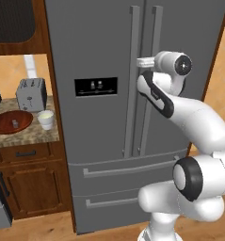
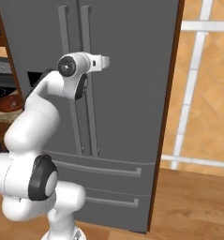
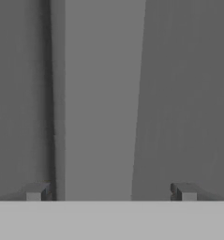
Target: Grab a lemon wedge from the fridge and one ice cube from the ice bowl, and put them in the glass of lemonade.
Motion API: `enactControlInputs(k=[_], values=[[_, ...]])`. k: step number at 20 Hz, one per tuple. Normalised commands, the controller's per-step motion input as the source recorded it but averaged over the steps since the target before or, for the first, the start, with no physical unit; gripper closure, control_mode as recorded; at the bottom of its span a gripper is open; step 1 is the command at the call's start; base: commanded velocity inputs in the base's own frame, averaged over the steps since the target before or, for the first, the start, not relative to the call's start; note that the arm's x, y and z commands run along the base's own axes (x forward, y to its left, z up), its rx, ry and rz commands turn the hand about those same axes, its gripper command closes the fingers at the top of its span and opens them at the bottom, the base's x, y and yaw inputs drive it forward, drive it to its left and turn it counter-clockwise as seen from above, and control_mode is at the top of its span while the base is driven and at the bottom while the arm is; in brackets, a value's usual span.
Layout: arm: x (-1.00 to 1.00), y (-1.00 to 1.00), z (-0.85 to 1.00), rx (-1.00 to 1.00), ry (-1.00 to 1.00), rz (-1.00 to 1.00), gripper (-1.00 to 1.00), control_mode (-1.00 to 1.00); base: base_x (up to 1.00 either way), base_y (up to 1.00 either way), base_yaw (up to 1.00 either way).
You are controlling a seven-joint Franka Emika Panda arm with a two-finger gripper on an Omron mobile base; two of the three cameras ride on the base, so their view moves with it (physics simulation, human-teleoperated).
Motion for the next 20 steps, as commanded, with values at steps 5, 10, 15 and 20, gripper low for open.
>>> enactControlInputs(k=[5,10,15,20], values=[[0.37,0.00,-0.15,0.00,0.00,0.00,1.00,-1.00,0.00,0.00,0.00],[-0.86,-0.15,0.24,0.00,0.19,0.00,1.00,-1.00,0.00,0.00,0.00],[-1.00,-0.55,0.44,0.00,0.19,0.00,1.00,-1.00,0.00,0.00,0.00],[-1.00,-0.97,0.39,0.03,0.01,0.00,1.00,-1.00,0.00,0.00,0.00]])
